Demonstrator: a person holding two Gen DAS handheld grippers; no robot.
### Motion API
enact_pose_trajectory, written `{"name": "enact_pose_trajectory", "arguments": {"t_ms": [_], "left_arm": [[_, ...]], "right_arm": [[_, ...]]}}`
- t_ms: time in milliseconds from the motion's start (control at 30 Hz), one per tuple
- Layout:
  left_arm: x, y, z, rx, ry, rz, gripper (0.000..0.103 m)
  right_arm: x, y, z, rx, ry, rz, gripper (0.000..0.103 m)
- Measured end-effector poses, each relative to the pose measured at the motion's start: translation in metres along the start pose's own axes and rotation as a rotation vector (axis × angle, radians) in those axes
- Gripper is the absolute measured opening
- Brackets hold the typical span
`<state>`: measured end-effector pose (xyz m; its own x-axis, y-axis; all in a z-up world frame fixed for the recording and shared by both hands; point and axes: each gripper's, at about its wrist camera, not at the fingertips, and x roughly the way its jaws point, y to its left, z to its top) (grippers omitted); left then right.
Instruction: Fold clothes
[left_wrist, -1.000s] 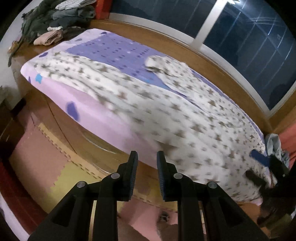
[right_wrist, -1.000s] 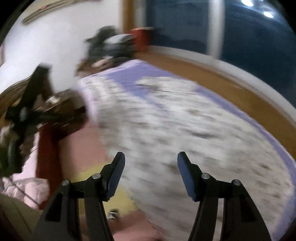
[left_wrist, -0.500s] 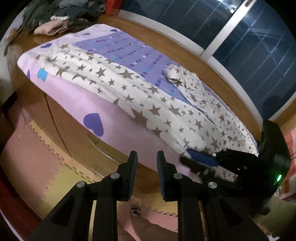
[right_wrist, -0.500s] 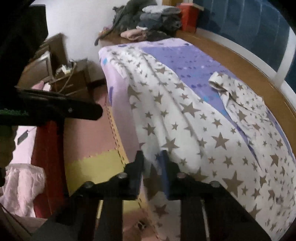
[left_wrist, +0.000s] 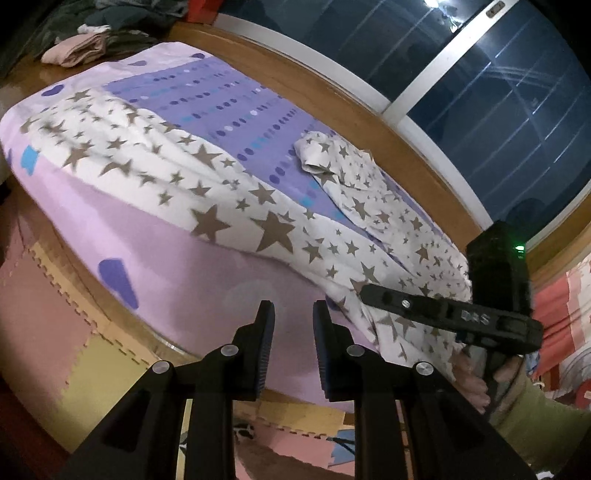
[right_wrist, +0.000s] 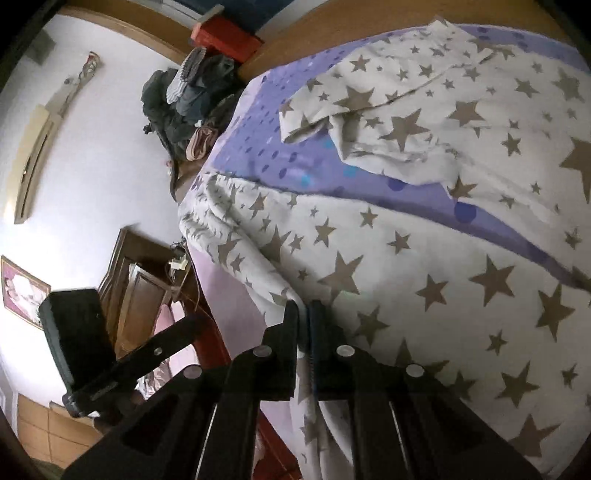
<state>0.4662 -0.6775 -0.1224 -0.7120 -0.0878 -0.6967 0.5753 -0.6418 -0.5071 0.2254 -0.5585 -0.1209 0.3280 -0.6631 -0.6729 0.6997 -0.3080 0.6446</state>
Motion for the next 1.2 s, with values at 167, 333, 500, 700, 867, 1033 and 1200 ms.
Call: {"name": "enact_pose_trajectory", "arguments": {"t_ms": [167, 333, 500, 700, 867, 1033, 1200], "left_arm": [[0.014, 0.015, 0.018, -0.035, -0.003, 0.017, 0.02], [0.012, 0.032, 0.036, -0.073, -0.031, 0.011, 0.02], [0.004, 0.037, 0.062, 0.033, -0.006, -0.018, 0.02], [-0.02, 0.067, 0.084, 0.229, 0.068, 0.017, 0.02], [-0.038, 0.087, 0.088, 0.453, 0.132, 0.106, 0.02], [-0.017, 0.06, 0.08, 0.766, 0.225, 0.087, 0.022], [0.008, 0.044, 0.073, 0.935, 0.323, 0.083, 0.027]], "right_arm": [[-0.017, 0.03, -0.003, -0.174, -0.036, -0.123, 0.025], [-0.025, 0.071, -0.019, -0.415, -0.119, -0.257, 0.026], [-0.009, 0.108, -0.04, -0.493, -0.111, -0.273, 0.026], [0.034, 0.138, -0.062, -0.411, -0.142, -0.409, 0.026], [0.044, 0.146, -0.07, -0.262, -0.24, -0.562, 0.026], [0.042, 0.148, -0.08, -0.291, -0.227, -0.692, 0.033], [0.046, 0.137, -0.08, -0.294, -0.186, -0.723, 0.033]]}}
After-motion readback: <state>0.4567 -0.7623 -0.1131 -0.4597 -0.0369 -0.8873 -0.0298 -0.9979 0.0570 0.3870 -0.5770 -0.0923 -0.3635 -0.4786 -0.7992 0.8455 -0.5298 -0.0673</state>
